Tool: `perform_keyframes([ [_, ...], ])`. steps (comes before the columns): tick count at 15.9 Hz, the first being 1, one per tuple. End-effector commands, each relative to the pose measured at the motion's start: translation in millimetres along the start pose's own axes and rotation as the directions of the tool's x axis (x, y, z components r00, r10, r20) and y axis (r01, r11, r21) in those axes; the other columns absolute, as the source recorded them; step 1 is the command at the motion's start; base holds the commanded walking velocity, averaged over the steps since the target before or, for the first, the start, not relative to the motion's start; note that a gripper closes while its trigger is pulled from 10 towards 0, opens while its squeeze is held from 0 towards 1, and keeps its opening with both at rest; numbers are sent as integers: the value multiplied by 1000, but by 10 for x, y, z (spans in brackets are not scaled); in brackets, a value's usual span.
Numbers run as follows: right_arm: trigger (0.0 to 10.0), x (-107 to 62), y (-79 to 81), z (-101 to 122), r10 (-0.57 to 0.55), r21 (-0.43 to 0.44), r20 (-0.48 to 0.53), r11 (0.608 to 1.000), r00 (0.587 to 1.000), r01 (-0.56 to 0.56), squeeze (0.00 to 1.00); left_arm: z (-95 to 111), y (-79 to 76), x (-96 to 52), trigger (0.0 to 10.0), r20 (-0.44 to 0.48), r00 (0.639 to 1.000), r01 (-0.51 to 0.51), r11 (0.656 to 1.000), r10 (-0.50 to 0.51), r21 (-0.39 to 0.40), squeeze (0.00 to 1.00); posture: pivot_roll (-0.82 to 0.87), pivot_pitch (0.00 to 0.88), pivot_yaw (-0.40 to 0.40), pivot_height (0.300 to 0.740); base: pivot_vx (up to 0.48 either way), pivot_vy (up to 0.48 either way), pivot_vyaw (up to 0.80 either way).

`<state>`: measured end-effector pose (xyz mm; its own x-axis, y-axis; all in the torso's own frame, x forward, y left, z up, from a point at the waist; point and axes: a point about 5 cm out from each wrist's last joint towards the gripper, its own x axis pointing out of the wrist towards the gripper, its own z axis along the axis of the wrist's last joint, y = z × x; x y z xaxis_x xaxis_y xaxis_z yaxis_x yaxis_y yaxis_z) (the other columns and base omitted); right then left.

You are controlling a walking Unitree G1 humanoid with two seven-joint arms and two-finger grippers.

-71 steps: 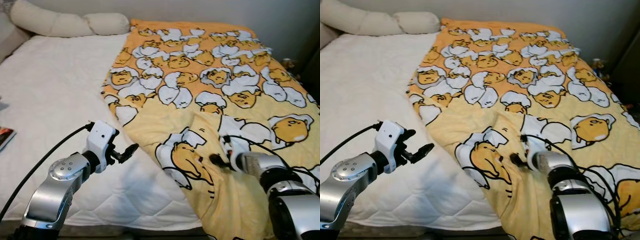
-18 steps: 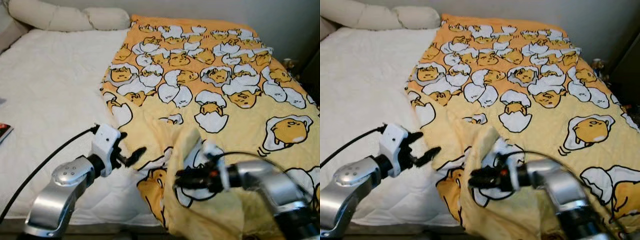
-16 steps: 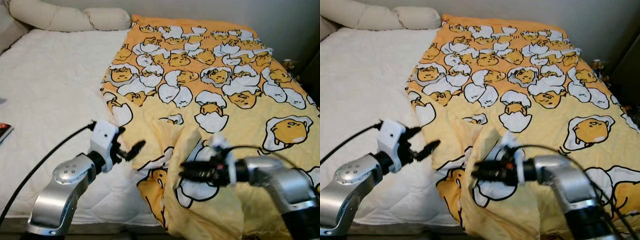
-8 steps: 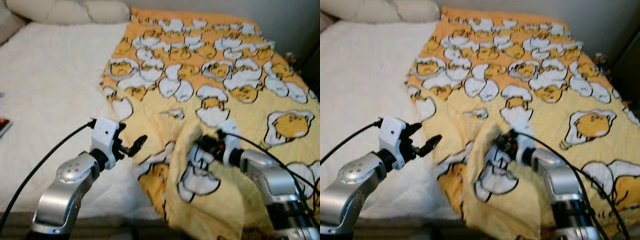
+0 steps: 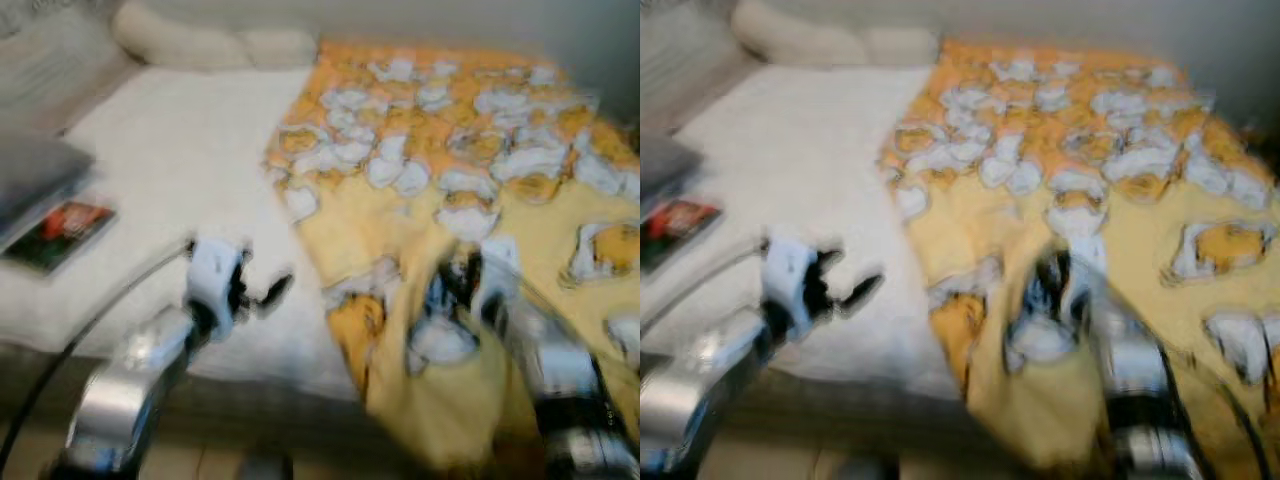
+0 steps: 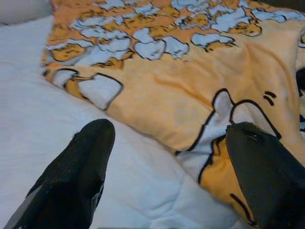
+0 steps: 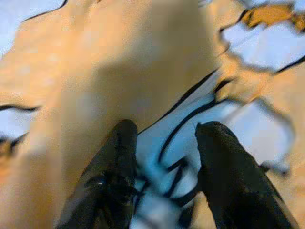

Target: Clean up the room

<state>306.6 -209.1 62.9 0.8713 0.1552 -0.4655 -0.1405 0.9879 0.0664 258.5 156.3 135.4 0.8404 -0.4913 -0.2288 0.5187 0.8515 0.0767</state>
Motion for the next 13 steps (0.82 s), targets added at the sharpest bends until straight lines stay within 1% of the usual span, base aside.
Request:
perform_keyframes([
  [1,10000,12,-27,97,-9,-1,39,1000,999,10,1000,44,12,13,10000,7,1000,-2,1000,2,27,0,56,0,12,740,0,0,0],
  [2,10000,21,-29,94,-14,-4,37,1000,999,15,1000,49,13,15,10000,7,1000,-1,1000,1,27,0,56,0,13,740,0,0,0],
  [4,10000,88,-75,97,-65,-10,28,998,997,65,1000,54,12,13,10000,9,1000,8,1000,-8,30,0,60,0,16,740,0,0,0],
  [6,10000,151,-126,134,-108,0,22,994,994,108,1000,59,-6,7,10000,-2,998,59,997,-59,40,0,68,0,23,740,0,0,0],
  [9,10000,233,-192,191,-146,18,-5,989,989,146,1000,65,-70,-30,10000,-35,980,198,977,-196,72,0,91,0,21,740,0,0,0],
  [10,10000,259,-242,200,-164,37,-36,986,986,166,1000,62,-104,-37,10000,-71,955,295,950,-288,103,0,104,0,22,740,0,0,0],
  [12,10000,281,-256,218,-154,35,-61,987,986,156,1000,55,-99,-51,10000,-114,935,347,933,-336,95,0,114,0,28,740,0,0,0],
  [13,10000,289,-275,228,-155,57,-75,986,985,159,1000,66,-84,-61,10000,-125,928,363,926,-350,101,0,117,0,35,740,0,0,0],
])
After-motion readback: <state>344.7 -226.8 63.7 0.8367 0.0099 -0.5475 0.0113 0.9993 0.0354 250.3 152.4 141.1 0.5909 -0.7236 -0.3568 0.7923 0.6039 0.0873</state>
